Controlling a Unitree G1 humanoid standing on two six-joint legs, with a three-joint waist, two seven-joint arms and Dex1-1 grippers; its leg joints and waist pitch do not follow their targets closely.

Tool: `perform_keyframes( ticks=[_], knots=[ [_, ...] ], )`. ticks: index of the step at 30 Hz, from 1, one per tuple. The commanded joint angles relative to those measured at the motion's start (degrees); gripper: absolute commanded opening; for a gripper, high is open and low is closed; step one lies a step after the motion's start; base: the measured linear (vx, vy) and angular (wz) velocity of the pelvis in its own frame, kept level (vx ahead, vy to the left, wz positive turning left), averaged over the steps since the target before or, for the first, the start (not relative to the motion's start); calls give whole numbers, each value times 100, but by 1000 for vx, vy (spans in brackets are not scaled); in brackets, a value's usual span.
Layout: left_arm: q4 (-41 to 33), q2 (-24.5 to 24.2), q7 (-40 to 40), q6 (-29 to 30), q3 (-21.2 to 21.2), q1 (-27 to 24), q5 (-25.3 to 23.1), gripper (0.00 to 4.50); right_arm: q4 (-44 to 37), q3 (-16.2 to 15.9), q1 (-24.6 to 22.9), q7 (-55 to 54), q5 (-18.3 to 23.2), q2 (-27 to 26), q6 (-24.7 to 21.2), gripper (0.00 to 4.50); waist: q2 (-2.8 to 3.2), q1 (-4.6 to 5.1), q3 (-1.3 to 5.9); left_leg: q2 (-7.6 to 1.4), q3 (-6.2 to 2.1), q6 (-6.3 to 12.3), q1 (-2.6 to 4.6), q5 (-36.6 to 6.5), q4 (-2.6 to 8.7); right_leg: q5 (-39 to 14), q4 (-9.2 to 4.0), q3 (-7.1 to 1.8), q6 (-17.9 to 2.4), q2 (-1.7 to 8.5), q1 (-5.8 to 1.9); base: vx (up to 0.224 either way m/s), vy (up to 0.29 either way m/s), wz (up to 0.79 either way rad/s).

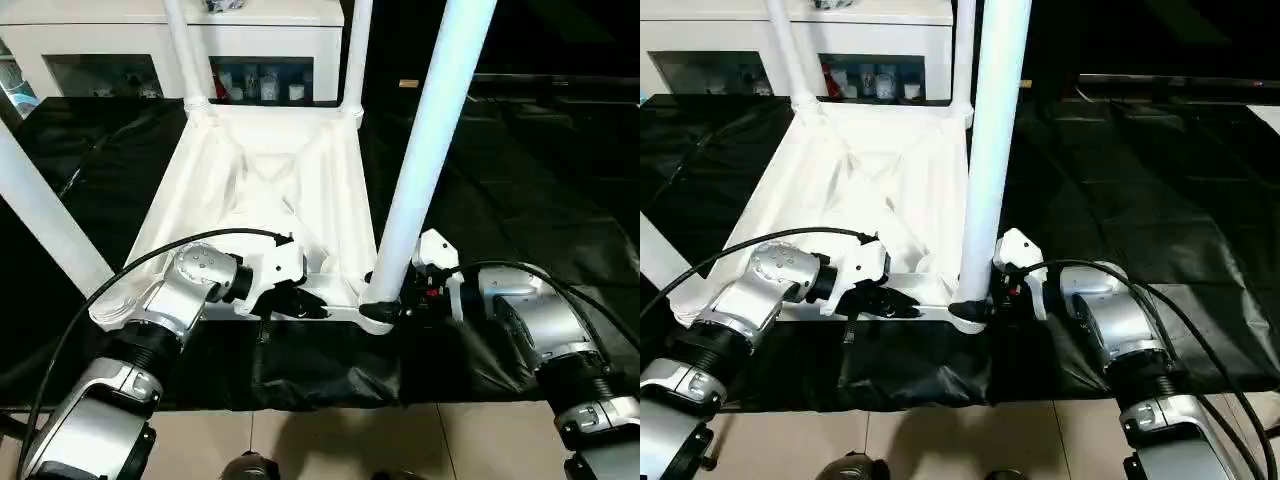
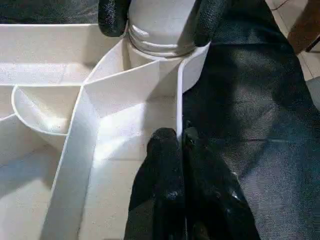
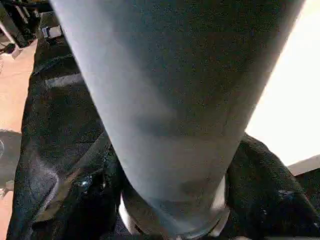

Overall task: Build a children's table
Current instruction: Rotate leg to tighten

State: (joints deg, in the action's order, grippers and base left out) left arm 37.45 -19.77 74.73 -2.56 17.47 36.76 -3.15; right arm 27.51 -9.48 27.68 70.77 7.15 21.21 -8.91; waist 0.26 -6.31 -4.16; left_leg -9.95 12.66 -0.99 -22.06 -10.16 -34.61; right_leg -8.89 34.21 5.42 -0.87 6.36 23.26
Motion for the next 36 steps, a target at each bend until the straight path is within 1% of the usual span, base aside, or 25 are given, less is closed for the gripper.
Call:
perform_keyframes(
  ticks=[1, 2, 4, 5, 7, 8, 9, 12, 13, 14, 16, 18, 19, 20, 22, 23, 25, 28, 29, 30, 31, 33, 34, 35, 36],
  knots=[
    [-113, 205, -467, -57, -22, 218, -4, 0, -255, -242, -149, -6, 171, -248, -109, 255, -45, 20, 505, -408, -207, 198, 166, -1129, 412, -1288, -322, -318, -1345, 353, -252, 0, 0, 0],
    [-111, 210, -488, -52, -25, 219, -11, 0, -259, -237, -157, -30, 167, -253, -111, 253, -47, 21, 508, -404, -211, 192, 165, -1135, 410, -1296, -318, -315, -1347, 356, -256, 0, 0, 0],
    [-59, 427, -1189, 166, -123, 253, -165, 0, -238, -13, -318, -1052, -54, -513, -56, 250, -38, 29, 487, -413, -207, 119, 195, -1269, 424, -1456, -354, -325, -1312, 356, -213, 0, 0, 0],
    [-62, 543, -1463, 260, -167, 260, -200, 0, -181, 93, -354, -1579, -179, -655, -21, 250, -43, 51, 468, -400, -217, 29, 189, -1450, 438, -1734, -390, -327, -1250, 368, -220, 0, 0, 0],
    [-180, 811, -1950, 441, -165, 218, -308, 0, -19, 336, -372, -2626, -358, -986, -28, 249, -62, 121, 456, -376, -271, -190, 200, -1735, 461, -2428, -473, -299, -995, 395, -227, 0, 0, 0],
    [-219, 904, -2087, 527, -157, 202, -337, 0, 26, 424, -371, -2912, -375, -1099, -47, 249, -64, 149, 455, -377, -271, -214, 201, -1760, 463, -2508, -486, -303, -956, 398, -218, 0, 0, 0],
    [-263, 1071, -2363, 639, -149, 188, -402, 0, 92, 543, -350, -3365, -414, -1281, -68, 249, -35, 191, 452, -362, -288, -214, 201, -1846, 457, -2698, -531, -288, -851, 397, -216, 0, 0, 0],
    [-287, 1213, -2564, 724, -136, 185, -447, 0, 140, 625, -324, -3686, -429, -1433, -93, 249, -65, 240, 451, -345, -282, -129, 200, -1860, 455, -2718, -568, -286, -760, 376, -196, 0, 0, 0],
    [-302, 1351, -2722, 772, -106, 183, -490, 0, 174, 683, -293, -3982, -454, -1587, -78, 249, -63, 240, 458, -339, -273, -93, 202, -1831, 448, -2707, -573, -290, -753, 376, -193, 0, 0, 0],
    [-302, 1474, -2916, 816, -91, 192, -549, 0, 202, 716, -257, -4307, -508, -1731, -31, 249, -29, 253, 454, -348, -269, -86, 202, -1791, 452, -2633, -568, -303, -772, 368, -166, 0, 0, 0],
    [-269, 1597, -3064, 825, -66, 229, -593, 0, 262, 746, -176, -4621, -535, -1917, 42, 249, -40, 260, 477, -346, -268, -49, 176, -1663, 452, -2440, -540, -299, -791, 361, -195, 0, 0, 0],
    [-238, 1714, -3238, 804, -48, 278, -648, 0, 322, 724, -89, -4930, -627, -2100, 232, 249, -27, 281, 487, -341, -261, 3, 166, -1568, 452, -2193, -512, -297, -853, 343, -196, 0, 0, 0],
    [-232, 1749, -3262, 783, -39, 298, -655, 0, 349, 700, -48, -5016, -668, -2167, 335, 284, -27, 276, 498, -338, -259, 18, 163, -1526, 446, -2122, -502, -296, -869, 349, -204, 0, 0, 0],
    [-223, 1727, -3202, 685, -34, 315, -637, 0, 336, 739, -15, -4920, -566, -2215, 382, 284, -25, 286, 506, -332, -257, 62, 142, -1440, 444, -1981, -480, -298, -899, 344, -225, 0, 0, 0],
    [-219, 1696, -3145, 617, -35, 322, -620, 0, 319, 770, -1, -4820, -483, -2227, 395, 321, -30, 279, 506, -335, -243, 131, 138, -1352, 440, -1774, -461, -303, -953, 334, -228, 0, 0, 0],
    [-219, 1696, -3145, 617, -35, 322, -620, 0, 319, 770, -1, -4820, -483, -2227, 395, 324, -21, 275, 514, -337, -240, 168, 136, -1293, 438, -1659, -441, -302, -988, 331, -237, 0, 0, 0],
    [-298, 1539, -2812, 437, -65, 242, -475, 0, 277, 695, -33, -4425, -469, -1984, 404, 339, -19, 278, 510, -336, -238, 201, 132, -1298, 436, -1631, -439, -301, -1014, 333, -243, 0, 0, 0],
    [-367, 1402, -2543, 407, -74, 178, -384, 0, 266, 612, -55, -4076, -497, -1742, 440, 339, -18, 273, 510, -331, -244, 242, 121, -1293, 431, -1639, -434, -288, -1027, 334, -270, 0, 0, 0],
    [-425, 1244, -2248, 323, -65, 122, -309, 0, 264, 534, -65, -3632, -481, -1488, 481, 339, -14, 286, 506, -341, -235, 249, 127, -1309, 432, -1594, -430, -305, -1054, 335, -252, 0, 0, 0],
    [-450, 1107, -2014, 280, -62, 94, -256, 0, 274, 469, -57, -3225, -455, -1268, 501, 339, -18, 271, 516, -329, -236, 280, 118, -1307, 417, -1581, -427, -292, -1072, 341, -287, 0, 0, 0],
    [-453, 1008, -1851, 235, -65, 85, -218, 0, 269, 407, -50, -2871, -419, -1100, 502, 339, -21, 282, 509, -340, -226, 317, 113, -1283, 416, -1497, -414, -306, -1109, 333, -274, 0, 0, 0],
    [-422, 917, -1692, 175, -87, 95, -183, 0, 255, 319, -39, -2461, -379, -928, 526, 339, -14, 272, 510, -349, -224, 338, 130, -1286, 413, -1474, -411, -302, -1162, 329, -267, 0, 0, 0],
    [-407, 805, -1442, 115, -87, 98, -128, 0, 176, 214, -47, -1950, -285, -749, 517, 339, -21, 244, 509, -354, -222, 348, 135, -1265, 410, -1459, -408, -299, -1194, 329, -283, 0, 0, 0],
    [-404, 791, -1415, 105, -86, 100, -124, 0, 166, 200, -47, -1889, -275, -728, 514, 339, -12, 238, 509, -356, -219, 358, 123, -1250, 406, -1417, -386, -298, -1213, 321, -284, 0, 0, 0],
    [-355, 657, -1151, 11, -84, 124, -94, 0, 60, 79, -44, -1265, -161, -525, 421, 339, -2, 214, 511, -379, -221, 371, 131, -1263, 414, -1389, -379, -295, -1243, 322, -276, 0, 0, 0]
  ],
)
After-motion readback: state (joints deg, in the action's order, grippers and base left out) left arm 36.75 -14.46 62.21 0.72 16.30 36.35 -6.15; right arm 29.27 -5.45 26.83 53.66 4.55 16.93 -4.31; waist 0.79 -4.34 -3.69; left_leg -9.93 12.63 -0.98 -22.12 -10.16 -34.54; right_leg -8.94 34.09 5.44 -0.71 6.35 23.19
